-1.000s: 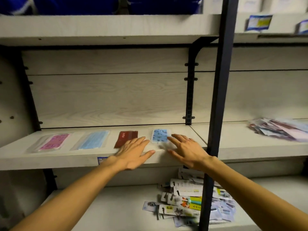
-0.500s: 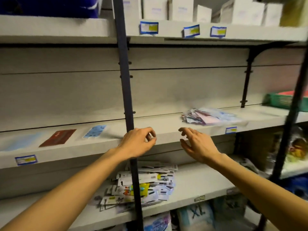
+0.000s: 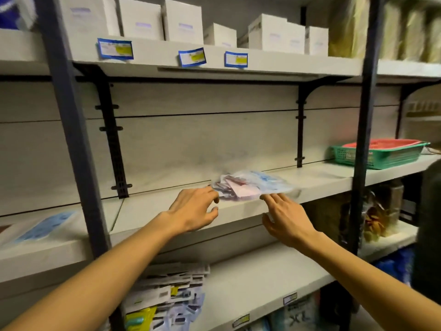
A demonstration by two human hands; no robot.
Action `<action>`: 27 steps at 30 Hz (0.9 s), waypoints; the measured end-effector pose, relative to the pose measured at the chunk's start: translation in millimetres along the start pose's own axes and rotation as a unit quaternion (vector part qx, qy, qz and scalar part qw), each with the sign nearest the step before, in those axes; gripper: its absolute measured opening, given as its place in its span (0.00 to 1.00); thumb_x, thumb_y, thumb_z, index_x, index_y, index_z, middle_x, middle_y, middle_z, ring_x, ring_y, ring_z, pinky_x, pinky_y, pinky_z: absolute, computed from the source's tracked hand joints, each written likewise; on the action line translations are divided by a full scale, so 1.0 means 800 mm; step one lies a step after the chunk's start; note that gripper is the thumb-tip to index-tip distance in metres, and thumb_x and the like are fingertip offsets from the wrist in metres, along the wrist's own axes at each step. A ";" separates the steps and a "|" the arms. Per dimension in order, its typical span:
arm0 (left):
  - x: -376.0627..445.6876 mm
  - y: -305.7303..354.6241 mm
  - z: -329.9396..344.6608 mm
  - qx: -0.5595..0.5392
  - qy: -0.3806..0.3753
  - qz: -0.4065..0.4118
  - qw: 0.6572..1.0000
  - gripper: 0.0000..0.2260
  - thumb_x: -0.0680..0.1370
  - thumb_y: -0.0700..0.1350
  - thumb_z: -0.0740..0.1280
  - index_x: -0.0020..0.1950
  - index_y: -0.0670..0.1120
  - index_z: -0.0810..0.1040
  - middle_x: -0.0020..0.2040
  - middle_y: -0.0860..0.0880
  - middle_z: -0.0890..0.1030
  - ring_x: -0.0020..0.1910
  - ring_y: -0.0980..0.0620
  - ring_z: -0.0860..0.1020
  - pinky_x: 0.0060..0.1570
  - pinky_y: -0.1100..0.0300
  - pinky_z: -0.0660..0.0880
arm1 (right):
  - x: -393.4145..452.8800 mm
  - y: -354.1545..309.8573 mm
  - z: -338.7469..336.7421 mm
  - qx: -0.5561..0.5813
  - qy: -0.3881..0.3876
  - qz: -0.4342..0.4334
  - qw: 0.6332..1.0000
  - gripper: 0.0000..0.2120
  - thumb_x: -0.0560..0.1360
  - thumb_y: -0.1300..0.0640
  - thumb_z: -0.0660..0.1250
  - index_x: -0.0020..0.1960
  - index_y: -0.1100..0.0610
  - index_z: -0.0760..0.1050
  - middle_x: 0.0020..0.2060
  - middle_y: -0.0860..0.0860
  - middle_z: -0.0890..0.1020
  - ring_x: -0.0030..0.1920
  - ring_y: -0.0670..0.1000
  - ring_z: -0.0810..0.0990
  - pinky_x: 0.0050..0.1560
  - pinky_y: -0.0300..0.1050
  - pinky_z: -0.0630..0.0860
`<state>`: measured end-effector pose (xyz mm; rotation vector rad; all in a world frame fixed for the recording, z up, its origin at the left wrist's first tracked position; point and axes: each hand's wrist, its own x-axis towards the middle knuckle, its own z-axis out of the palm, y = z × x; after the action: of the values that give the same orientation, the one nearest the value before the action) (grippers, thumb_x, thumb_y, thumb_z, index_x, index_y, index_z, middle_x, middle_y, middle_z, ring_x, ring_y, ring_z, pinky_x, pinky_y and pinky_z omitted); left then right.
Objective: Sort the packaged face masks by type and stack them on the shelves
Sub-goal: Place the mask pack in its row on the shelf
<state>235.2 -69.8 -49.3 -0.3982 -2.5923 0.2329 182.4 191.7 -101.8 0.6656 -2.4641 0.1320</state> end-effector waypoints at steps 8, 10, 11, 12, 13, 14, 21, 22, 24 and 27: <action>0.156 0.006 0.068 -0.078 -0.021 0.009 0.997 0.21 0.77 0.53 0.66 0.70 0.51 0.72 0.70 0.51 0.73 0.66 0.47 0.74 0.61 0.53 0.72 | 0.106 0.107 0.053 0.043 0.000 0.058 0.997 0.27 0.80 0.45 0.62 0.75 0.53 0.63 0.69 0.52 0.74 0.67 0.55 0.72 0.61 0.50 0.74; 0.193 0.000 0.080 -0.075 -0.042 0.026 0.996 0.25 0.77 0.54 0.67 0.73 0.50 0.69 0.73 0.50 0.71 0.69 0.46 0.72 0.65 0.52 0.70 | 0.141 0.128 0.060 0.062 -0.021 0.069 0.995 0.29 0.80 0.43 0.62 0.77 0.54 0.60 0.70 0.53 0.73 0.68 0.56 0.71 0.62 0.51 0.73; 0.210 -0.003 0.087 -0.067 -0.054 0.036 0.996 0.27 0.77 0.55 0.68 0.75 0.49 0.68 0.75 0.50 0.69 0.71 0.46 0.71 0.67 0.52 0.69 | 0.156 0.137 0.065 0.067 -0.026 0.076 0.995 0.31 0.80 0.43 0.62 0.77 0.54 0.60 0.71 0.54 0.73 0.68 0.57 0.71 0.63 0.51 0.73; 0.224 -0.006 0.093 -0.059 -0.060 0.043 0.995 0.29 0.77 0.57 0.68 0.76 0.50 0.67 0.76 0.50 0.68 0.72 0.46 0.70 0.68 0.52 0.69 | 0.171 0.145 0.070 0.066 -0.029 0.081 0.994 0.32 0.80 0.42 0.62 0.77 0.55 0.59 0.71 0.55 0.73 0.68 0.57 0.71 0.63 0.51 0.73; 0.238 -0.009 0.099 -0.056 -0.065 0.046 0.995 0.31 0.76 0.59 0.69 0.77 0.51 0.66 0.77 0.50 0.67 0.73 0.47 0.69 0.69 0.52 0.68 | 0.184 0.153 0.075 0.064 -0.034 0.087 0.994 0.32 0.80 0.41 0.61 0.78 0.56 0.59 0.70 0.56 0.73 0.67 0.58 0.71 0.63 0.52 0.72; 0.251 -0.013 0.105 -0.056 -0.071 0.045 0.995 0.34 0.76 0.62 0.69 0.78 0.52 0.64 0.78 0.51 0.66 0.75 0.47 0.68 0.71 0.52 0.67 | 0.196 0.161 0.081 0.063 -0.038 0.095 0.993 0.33 0.80 0.40 0.61 0.78 0.57 0.59 0.69 0.57 0.74 0.66 0.58 0.72 0.63 0.52 0.72; 0.304 -0.016 0.140 -0.074 -0.172 0.035 0.982 0.39 0.75 0.69 0.64 0.82 0.55 0.58 0.81 0.53 0.61 0.78 0.49 0.63 0.75 0.51 0.63 | 0.264 0.209 0.119 0.080 -0.109 0.142 0.981 0.32 0.76 0.28 0.57 0.60 0.56 0.71 0.58 0.58 0.80 0.55 0.59 0.77 0.48 0.51 0.72; 0.306 -0.016 0.143 -0.076 -0.174 0.040 0.981 0.37 0.75 0.69 0.62 0.81 0.55 0.60 0.80 0.54 0.63 0.77 0.50 0.65 0.73 0.50 0.65 | 0.270 0.211 0.126 0.097 -0.124 0.151 0.976 0.31 0.75 0.27 0.58 0.56 0.55 0.71 0.55 0.57 0.81 0.51 0.57 0.77 0.45 0.50 0.72; 0.308 -0.015 0.150 -0.090 -0.169 0.037 0.981 0.35 0.75 0.69 0.59 0.78 0.55 0.64 0.78 0.55 0.67 0.74 0.51 0.68 0.70 0.51 0.68 | 0.277 0.214 0.143 0.132 -0.157 0.169 0.964 0.30 0.72 0.26 0.63 0.53 0.54 0.70 0.50 0.55 0.81 0.45 0.55 0.77 0.39 0.48 0.72; 0.311 -0.015 0.156 -0.092 -0.153 0.005 0.984 0.33 0.75 0.69 0.57 0.76 0.55 0.67 0.76 0.53 0.71 0.70 0.49 0.72 0.67 0.51 0.72 | 0.288 0.224 0.161 0.183 -0.173 0.201 0.947 0.27 0.67 0.29 0.70 0.45 0.52 0.70 0.43 0.50 0.79 0.40 0.50 0.76 0.32 0.45 0.68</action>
<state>-37.6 -12.1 -40.4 -0.4719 -2.9267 0.0584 -133.8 218.1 -70.8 0.3395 -2.9236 0.6974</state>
